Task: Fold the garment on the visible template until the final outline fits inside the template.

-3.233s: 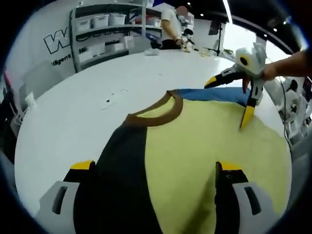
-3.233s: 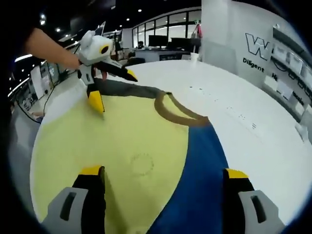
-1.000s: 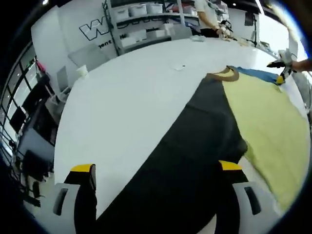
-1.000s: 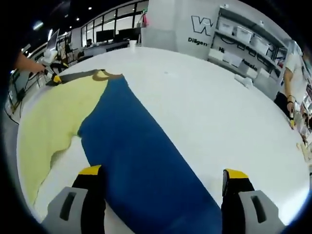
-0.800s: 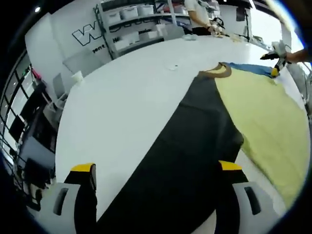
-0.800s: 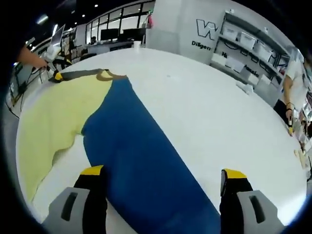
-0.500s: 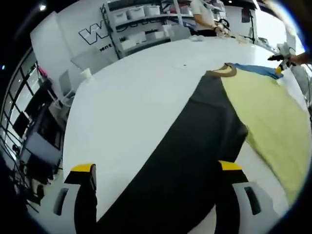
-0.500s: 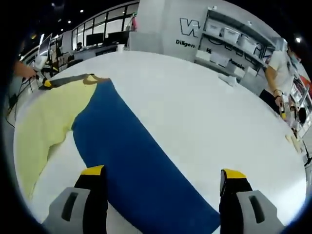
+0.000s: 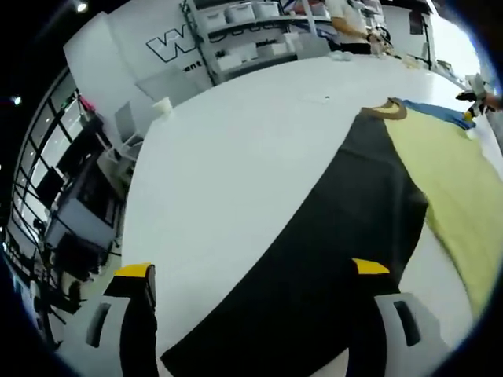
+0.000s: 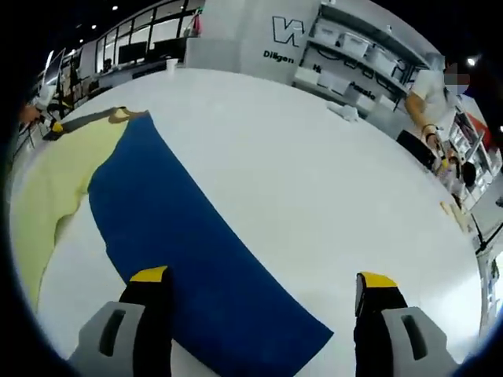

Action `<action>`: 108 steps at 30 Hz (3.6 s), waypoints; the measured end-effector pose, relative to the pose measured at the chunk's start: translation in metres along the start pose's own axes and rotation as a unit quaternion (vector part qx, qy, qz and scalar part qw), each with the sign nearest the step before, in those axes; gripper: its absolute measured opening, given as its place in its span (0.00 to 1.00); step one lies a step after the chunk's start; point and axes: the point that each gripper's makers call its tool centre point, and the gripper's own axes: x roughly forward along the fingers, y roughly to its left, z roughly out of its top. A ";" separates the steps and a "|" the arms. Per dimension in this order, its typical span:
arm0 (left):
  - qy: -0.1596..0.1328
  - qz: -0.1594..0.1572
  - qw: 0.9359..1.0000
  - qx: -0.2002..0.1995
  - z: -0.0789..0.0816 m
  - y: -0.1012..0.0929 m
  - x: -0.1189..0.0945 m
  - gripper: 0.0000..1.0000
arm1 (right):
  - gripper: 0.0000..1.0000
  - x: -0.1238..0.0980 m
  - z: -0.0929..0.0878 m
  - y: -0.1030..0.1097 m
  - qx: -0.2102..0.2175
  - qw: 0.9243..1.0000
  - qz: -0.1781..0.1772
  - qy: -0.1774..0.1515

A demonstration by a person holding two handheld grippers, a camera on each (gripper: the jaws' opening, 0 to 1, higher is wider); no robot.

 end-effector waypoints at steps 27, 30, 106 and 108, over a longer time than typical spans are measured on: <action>0.026 0.028 0.999 0.039 0.007 0.020 0.008 0.99 | 0.97 0.002 0.021 -0.008 -0.081 0.997 -0.003 0.005; 0.020 0.023 0.999 0.036 0.009 0.016 0.004 0.99 | 0.98 -0.003 0.026 -0.003 -0.075 0.997 0.001 -0.003; -0.045 -0.167 0.980 0.099 -0.065 -0.207 -0.130 0.99 | 0.99 -0.128 -0.002 0.236 -0.132 0.974 0.167 -0.082; -0.045 -0.166 0.980 0.103 -0.067 -0.210 -0.129 0.99 | 0.99 -0.123 -0.008 0.239 -0.134 0.975 0.162 -0.077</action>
